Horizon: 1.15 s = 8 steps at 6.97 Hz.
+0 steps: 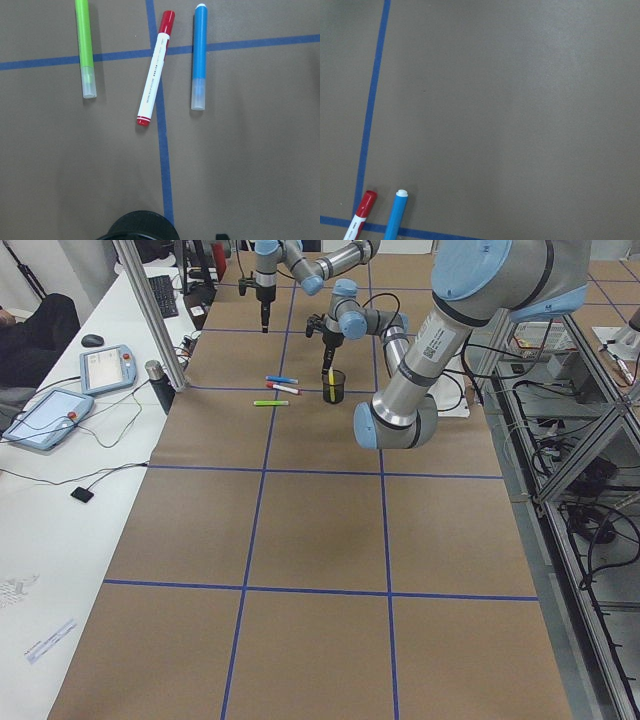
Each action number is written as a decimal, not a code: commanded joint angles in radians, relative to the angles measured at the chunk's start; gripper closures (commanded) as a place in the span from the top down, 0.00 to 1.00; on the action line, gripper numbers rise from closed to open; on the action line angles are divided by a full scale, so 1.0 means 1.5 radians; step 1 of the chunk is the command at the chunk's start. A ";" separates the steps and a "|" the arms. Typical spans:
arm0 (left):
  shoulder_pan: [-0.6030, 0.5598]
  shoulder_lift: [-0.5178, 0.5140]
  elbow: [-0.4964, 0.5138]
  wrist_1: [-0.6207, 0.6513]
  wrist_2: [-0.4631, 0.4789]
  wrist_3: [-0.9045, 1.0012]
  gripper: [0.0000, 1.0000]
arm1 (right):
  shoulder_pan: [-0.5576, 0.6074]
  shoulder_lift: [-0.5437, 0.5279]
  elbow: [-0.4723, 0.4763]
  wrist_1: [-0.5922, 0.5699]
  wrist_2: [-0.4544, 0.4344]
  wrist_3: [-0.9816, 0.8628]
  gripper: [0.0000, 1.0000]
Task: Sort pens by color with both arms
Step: 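Lower the left gripper into the cup and grasp the yellow highlighter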
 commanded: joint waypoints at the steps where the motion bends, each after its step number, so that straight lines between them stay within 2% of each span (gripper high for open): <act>1: 0.000 0.001 -0.002 0.002 0.001 0.000 0.54 | 0.000 0.000 0.000 0.000 -0.001 0.000 1.00; 8: -0.001 0.004 -0.012 0.031 -0.001 0.029 0.51 | 0.000 -0.001 -0.003 0.001 -0.002 0.000 1.00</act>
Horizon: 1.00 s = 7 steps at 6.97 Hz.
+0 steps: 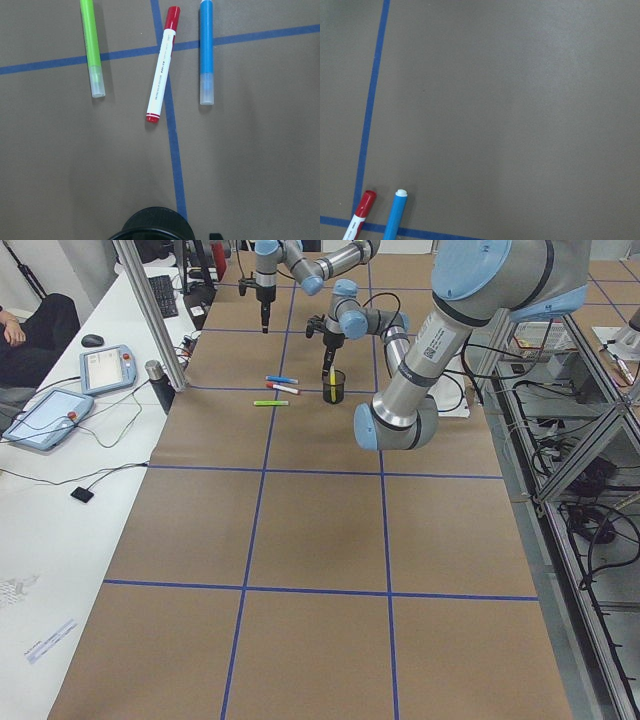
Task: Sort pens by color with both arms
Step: 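Lower the left gripper into the cup and grasp the yellow highlighter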
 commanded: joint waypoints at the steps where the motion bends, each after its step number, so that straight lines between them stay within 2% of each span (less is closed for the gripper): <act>1: 0.001 0.003 -0.001 0.003 -0.001 0.001 0.50 | 0.000 0.000 -0.001 0.000 -0.001 0.000 1.00; 7: 0.016 0.001 -0.018 -0.004 -0.004 -0.011 0.51 | 0.001 -0.002 -0.001 0.000 -0.002 -0.007 1.00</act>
